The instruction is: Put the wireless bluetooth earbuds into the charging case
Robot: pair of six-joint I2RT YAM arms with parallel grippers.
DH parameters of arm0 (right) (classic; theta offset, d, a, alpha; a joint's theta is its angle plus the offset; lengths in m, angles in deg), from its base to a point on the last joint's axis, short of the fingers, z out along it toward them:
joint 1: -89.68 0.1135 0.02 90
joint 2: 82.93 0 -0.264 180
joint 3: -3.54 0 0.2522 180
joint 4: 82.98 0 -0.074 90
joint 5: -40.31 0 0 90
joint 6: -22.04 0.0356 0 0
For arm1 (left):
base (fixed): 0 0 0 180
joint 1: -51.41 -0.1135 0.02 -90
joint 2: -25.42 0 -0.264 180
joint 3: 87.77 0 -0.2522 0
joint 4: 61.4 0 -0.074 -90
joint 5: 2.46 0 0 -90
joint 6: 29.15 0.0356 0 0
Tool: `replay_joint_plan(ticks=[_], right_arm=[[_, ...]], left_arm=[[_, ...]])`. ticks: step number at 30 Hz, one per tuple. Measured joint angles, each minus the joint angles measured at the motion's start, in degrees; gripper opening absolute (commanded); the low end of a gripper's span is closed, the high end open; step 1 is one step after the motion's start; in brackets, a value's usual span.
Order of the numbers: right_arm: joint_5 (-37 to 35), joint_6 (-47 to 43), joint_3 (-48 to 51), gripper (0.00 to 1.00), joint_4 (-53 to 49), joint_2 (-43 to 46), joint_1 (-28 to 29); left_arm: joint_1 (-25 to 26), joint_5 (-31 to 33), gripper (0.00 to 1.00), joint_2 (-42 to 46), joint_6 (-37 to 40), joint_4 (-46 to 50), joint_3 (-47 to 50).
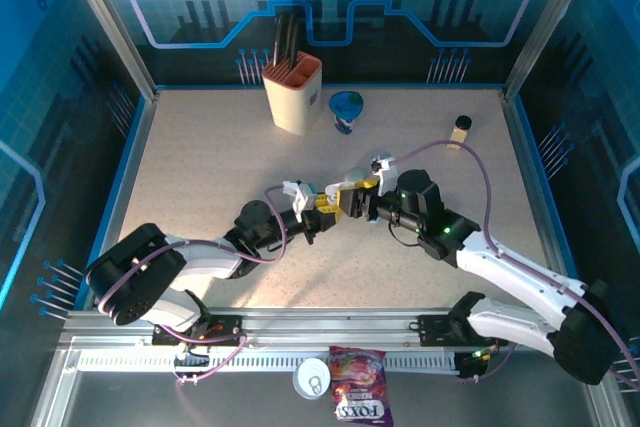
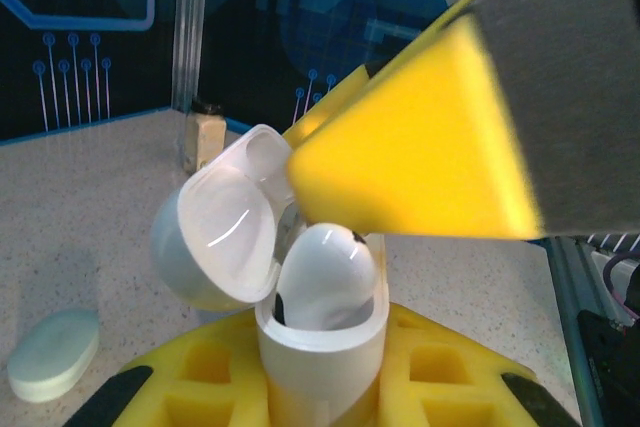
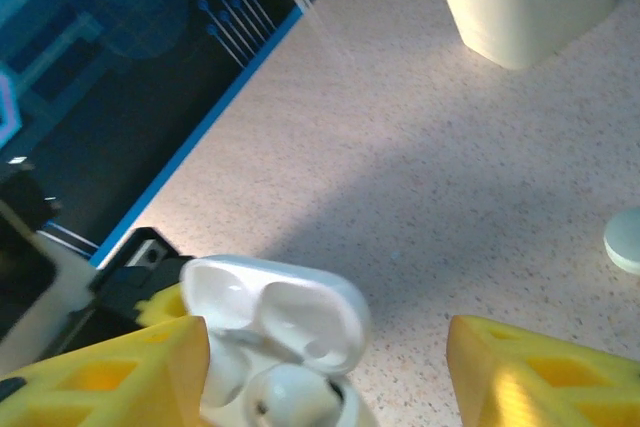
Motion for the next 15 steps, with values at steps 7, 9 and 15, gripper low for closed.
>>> replay_joint_plan(ticks=[7,9,15], right_arm=[[0.0,-1.3,0.0,0.66,-0.1,5.2,0.2],[-0.3,-1.5,-0.1,0.66,-0.8,5.3,0.2],[-2.1,-1.5,-4.9,0.65,-9.4,3.1,0.2]], left_arm=[[0.0,-0.4,0.11,0.0,1.5,-0.4,0.0],[0.0,-0.4,0.12,0.0,2.8,-0.4,0.0],[0.0,-0.4,0.1,0.0,10.6,1.6,0.0]])
